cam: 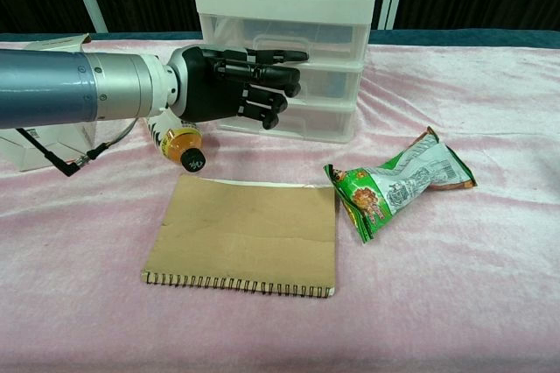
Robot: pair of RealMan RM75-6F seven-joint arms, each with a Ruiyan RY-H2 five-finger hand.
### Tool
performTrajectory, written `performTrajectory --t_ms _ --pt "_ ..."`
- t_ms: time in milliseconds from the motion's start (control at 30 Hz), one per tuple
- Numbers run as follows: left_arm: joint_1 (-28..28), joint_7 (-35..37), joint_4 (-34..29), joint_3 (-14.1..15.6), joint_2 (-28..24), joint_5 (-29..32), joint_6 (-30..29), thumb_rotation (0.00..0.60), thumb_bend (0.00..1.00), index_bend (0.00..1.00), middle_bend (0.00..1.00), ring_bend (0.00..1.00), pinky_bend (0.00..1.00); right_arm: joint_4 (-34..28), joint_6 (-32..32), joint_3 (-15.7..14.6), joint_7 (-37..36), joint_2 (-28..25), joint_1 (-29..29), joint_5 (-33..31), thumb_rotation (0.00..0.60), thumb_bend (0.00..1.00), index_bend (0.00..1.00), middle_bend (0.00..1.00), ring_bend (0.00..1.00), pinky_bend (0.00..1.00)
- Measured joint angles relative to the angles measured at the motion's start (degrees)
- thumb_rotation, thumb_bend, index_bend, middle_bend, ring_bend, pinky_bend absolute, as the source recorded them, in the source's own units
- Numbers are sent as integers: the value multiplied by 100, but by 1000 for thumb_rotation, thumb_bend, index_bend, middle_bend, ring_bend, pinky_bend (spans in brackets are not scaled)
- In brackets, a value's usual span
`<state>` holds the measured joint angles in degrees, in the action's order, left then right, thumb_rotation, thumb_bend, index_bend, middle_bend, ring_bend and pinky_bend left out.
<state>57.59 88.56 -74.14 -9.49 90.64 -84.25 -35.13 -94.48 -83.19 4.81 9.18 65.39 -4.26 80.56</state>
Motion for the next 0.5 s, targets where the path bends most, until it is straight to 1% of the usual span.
performTrajectory --t_ms 500 --pt "39 140 -47 158 -88 -216 -81 600 422 0 635 615 647 -12 -4 12 50 8 7 -47 600 258 146 115 180 198"
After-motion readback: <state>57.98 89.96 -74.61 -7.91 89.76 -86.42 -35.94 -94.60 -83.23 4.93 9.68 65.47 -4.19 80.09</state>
